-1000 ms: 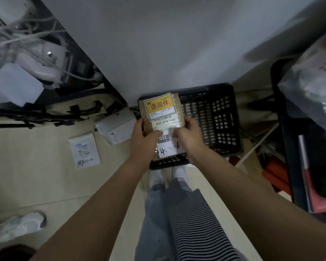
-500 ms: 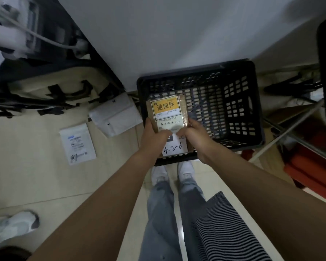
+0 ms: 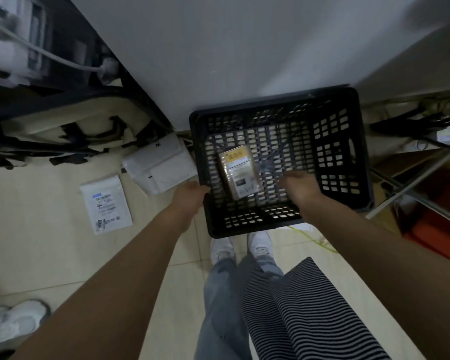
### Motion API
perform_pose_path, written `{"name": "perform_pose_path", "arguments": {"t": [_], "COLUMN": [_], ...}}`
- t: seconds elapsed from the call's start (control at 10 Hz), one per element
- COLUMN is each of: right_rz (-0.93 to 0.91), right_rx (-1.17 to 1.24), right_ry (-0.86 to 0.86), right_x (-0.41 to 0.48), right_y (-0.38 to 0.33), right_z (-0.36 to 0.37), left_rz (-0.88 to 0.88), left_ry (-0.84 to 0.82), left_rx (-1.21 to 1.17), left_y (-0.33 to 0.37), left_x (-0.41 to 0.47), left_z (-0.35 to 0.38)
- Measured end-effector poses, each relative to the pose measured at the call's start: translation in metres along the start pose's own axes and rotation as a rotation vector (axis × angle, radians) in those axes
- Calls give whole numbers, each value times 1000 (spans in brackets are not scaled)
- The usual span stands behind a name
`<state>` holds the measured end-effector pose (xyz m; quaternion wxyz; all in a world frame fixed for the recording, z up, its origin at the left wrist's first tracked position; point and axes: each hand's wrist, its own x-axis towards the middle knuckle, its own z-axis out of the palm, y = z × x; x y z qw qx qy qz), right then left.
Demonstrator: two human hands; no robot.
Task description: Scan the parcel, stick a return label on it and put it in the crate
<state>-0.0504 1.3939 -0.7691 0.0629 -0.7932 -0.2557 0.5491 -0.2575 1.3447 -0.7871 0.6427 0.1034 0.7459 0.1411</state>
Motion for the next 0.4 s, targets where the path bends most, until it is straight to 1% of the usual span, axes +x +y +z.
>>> {"name": "perform_pose_path", "arguments": {"t": [0.1,0.3,0.4], "right_rz": [18,71,91], "right_rx": [-31,19,51], "right_ry": [4,-86,-141], "right_x": [0,-8,-25], "right_y": [4,2,-10], "right_z": [2,13,14], "left_rz": [5,48,95], "left_ry": [-16,-23,-3], "left_rx": [12,-13,-6], "left_y": [-1,10,22], "left_x": [4,-3,-23], "left_z": [1,13,13]}}
